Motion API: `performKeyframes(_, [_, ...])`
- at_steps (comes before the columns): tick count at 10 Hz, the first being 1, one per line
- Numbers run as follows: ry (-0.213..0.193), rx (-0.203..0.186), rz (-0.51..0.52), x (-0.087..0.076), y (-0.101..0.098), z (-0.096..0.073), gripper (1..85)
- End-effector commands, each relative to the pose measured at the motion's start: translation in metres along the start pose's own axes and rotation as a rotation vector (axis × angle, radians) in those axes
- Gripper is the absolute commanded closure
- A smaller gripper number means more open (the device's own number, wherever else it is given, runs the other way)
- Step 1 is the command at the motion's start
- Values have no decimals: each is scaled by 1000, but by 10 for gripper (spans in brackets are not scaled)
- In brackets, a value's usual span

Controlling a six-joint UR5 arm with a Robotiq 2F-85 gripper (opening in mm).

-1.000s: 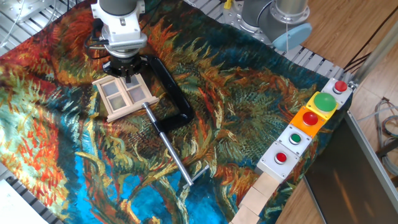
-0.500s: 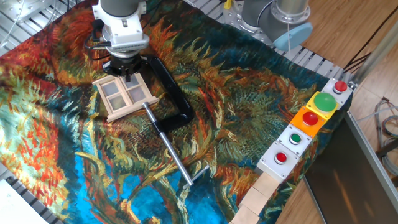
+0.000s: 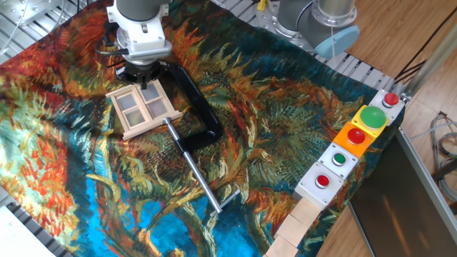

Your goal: Open a sliding window

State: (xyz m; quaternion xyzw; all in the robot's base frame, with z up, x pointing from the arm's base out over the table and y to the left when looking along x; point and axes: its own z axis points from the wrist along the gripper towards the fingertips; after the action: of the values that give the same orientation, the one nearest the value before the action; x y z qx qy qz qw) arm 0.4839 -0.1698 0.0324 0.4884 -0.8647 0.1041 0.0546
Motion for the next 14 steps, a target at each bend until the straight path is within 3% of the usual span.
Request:
performKeyframes(1, [-16, 5, 16, -14, 3, 2, 843])
performKeyframes(5, [-13, 15, -3, -22, 8, 8, 843])
performKeyframes(14, [-8, 26, -27, -19, 8, 10, 843])
